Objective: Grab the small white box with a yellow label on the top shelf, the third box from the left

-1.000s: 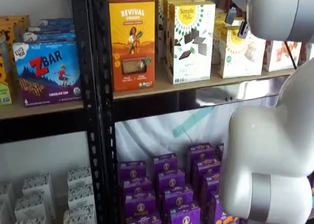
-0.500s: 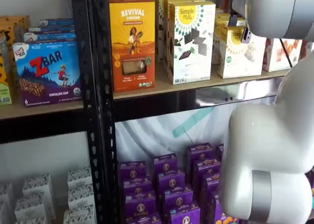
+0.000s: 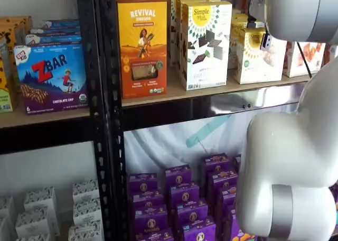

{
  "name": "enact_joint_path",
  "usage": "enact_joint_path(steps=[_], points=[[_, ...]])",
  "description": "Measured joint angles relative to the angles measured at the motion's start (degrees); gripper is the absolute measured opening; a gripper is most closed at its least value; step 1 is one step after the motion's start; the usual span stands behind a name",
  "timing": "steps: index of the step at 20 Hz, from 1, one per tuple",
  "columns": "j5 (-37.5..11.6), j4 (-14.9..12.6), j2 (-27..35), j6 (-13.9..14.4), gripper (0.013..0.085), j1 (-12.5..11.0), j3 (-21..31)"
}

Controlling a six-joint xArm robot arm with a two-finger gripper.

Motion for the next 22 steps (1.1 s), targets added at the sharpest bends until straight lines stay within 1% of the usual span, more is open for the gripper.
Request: enact_joint_path(steps=[3, 6, 7, 8, 9, 10, 13, 14, 15, 17, 18, 19, 22], points=[[0.3, -0.4, -0.3, 0.1, 0.085, 0.2, 0.4], [0.6, -0.9, -0.5, 0.2, 0.073, 0.3, 0.6], [0.6, -0.9, -0.7, 0.2, 0.073, 0.3, 0.7], [0.6, -0.8, -0.8, 0.2, 0.069, 0.3, 0.8], [0.6, -0.8, -0.8, 0.2, 0.069, 0.3, 0.9], [0.6, -0.9, -0.9, 0.2, 0.065, 0.3, 0.9], [0.4, -1.1, -1.2, 0.2, 0.065, 0.4, 1.3], [0.4, -1.0, -1.3, 0.2, 0.061, 0.4, 1.4], [0.4, -0.8, -1.4, 0.2, 0.061, 0.3, 1.5], [0.2, -0.4, -1.6, 0.1, 0.053, 0.2, 1.6], [0.1, -0.4, -1.6, 0.1, 0.053, 0.1, 1.8], [-0.1, -0.3, -1.8, 0.1, 0.049, 0.1, 1.9], [-0.4, -0.2, -2.0, 0.0, 0.049, 0.0, 2.2]])
